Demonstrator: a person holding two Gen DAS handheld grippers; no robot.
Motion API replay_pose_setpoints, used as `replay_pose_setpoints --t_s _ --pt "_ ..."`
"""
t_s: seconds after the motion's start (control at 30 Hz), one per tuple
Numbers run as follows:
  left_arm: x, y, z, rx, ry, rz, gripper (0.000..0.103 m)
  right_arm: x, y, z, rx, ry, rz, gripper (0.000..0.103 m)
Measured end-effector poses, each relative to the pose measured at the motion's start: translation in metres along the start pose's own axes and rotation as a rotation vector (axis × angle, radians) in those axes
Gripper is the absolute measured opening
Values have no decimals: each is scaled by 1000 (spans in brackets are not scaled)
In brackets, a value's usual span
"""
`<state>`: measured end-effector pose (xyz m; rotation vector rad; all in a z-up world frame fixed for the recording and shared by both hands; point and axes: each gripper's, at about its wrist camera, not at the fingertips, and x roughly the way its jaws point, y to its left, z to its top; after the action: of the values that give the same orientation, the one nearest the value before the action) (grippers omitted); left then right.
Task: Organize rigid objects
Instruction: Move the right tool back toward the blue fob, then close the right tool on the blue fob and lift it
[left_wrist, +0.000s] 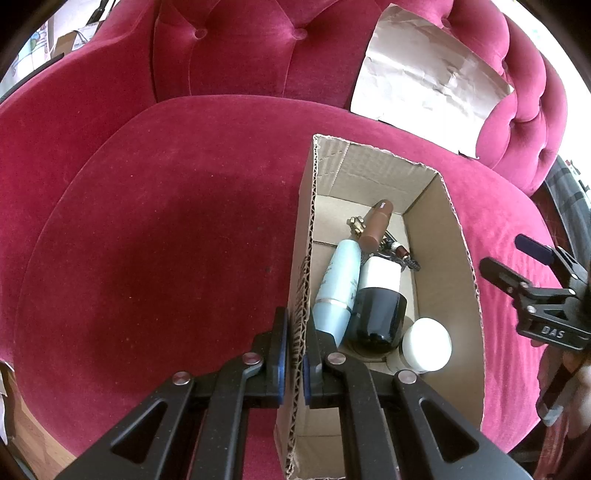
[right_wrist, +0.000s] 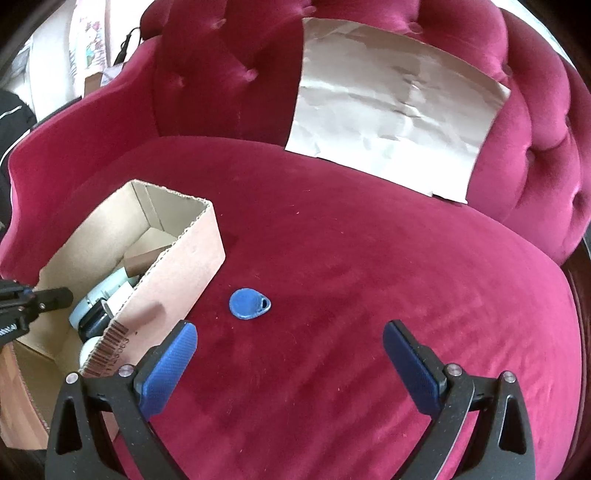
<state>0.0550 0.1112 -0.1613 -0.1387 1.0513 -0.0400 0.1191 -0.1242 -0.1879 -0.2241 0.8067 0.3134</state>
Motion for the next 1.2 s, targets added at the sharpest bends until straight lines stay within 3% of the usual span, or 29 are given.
replay_pose_setpoints --t_s 0.63,1.07,1.2 --pt "1 0 0 -3 0 0 6 60 11 8 -56 79 43 102" --pt "1 -1 0 -3 -1 3 6 74 7 9 -45 83 50 101" --pt "1 -1 0 -3 -1 3 6 69 8 7 -43 65 53 84"
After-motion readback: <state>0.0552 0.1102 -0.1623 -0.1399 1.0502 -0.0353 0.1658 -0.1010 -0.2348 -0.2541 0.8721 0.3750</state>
